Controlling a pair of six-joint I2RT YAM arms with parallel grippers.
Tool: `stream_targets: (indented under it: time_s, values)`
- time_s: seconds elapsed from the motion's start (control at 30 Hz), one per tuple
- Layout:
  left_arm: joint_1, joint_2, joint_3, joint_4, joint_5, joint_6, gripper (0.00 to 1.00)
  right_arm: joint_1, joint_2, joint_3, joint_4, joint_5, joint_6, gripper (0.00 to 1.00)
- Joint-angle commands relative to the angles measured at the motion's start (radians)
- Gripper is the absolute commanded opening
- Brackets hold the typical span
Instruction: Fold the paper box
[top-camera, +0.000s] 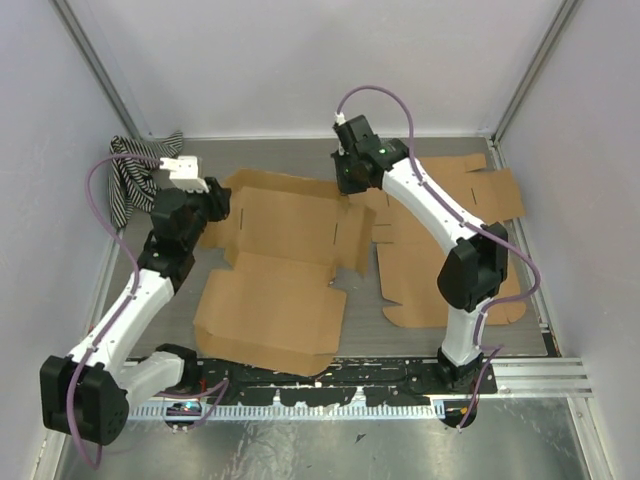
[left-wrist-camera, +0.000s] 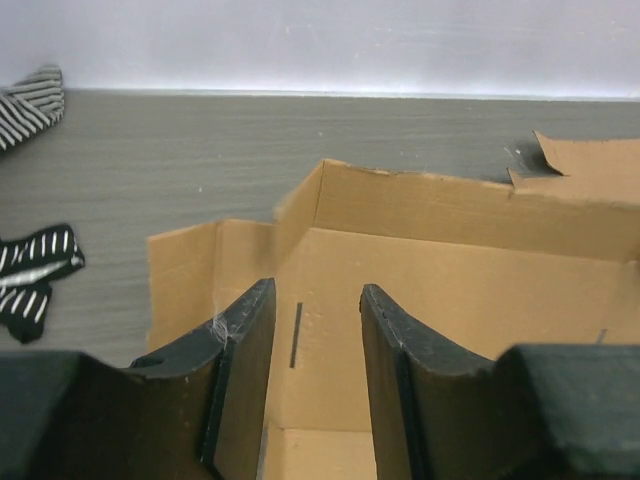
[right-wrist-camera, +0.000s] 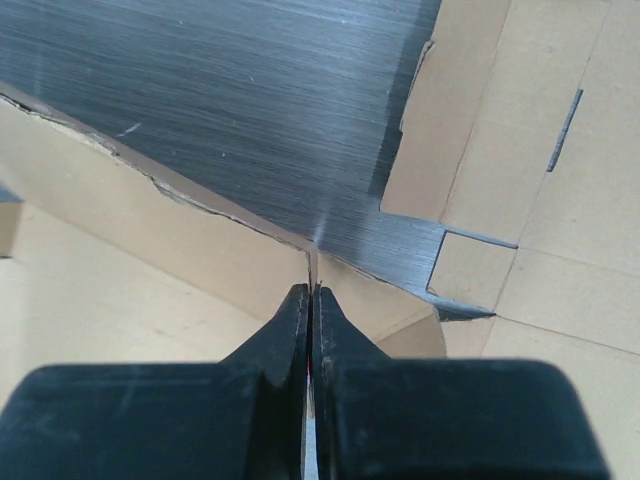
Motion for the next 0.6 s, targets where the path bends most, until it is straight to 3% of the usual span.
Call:
stream_targets:
  time_s: [0.0,0.33,0.57]
  values:
    - [-0.003,-0.053,0.136,-0.349,-0.034,-0.108,0.47,0.076,-0.076,-0.096,0.169,0.142,0.021,0.01]
    - [-0.003,-0.115,0.220,-0.596,-0.057,-0.081,0.49,0.158,-0.190,-0.265,0.445,0.325,0.037,0.01]
    - [-0.003,-0.080,0.254,-0.620,-0.051,-0.103,0.49,0.158,-0.247,-0.285,0.550,0.365,0.007,0.01]
